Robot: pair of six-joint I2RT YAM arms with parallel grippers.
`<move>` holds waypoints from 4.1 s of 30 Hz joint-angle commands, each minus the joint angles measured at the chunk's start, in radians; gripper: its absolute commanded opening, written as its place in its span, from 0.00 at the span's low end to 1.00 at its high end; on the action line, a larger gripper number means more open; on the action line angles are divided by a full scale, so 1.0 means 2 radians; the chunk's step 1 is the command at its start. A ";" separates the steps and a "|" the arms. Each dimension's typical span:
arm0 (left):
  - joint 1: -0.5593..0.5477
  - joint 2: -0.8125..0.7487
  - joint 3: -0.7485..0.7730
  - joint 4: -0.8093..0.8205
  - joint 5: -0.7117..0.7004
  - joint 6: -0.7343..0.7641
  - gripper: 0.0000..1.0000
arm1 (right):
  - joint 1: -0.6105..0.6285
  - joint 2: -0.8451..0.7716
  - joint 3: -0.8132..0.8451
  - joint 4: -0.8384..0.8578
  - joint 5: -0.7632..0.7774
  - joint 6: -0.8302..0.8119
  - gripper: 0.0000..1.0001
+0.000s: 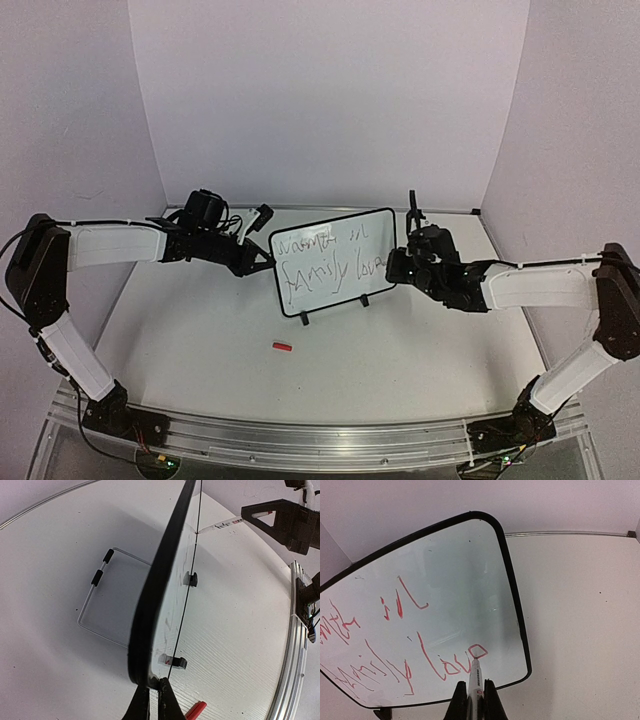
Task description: Write a sentence on the whiteboard
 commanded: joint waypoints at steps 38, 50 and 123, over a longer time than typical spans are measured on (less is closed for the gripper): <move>0.001 0.012 0.010 -0.027 -0.035 0.023 0.00 | -0.001 -0.084 -0.031 -0.029 0.051 0.010 0.00; 0.001 0.011 0.009 -0.027 -0.034 0.023 0.00 | -0.007 -0.045 -0.035 -0.020 0.032 0.027 0.00; 0.000 -0.118 -0.098 0.051 -0.122 -0.038 0.85 | -0.021 -0.172 0.024 -0.200 -0.180 -0.065 0.00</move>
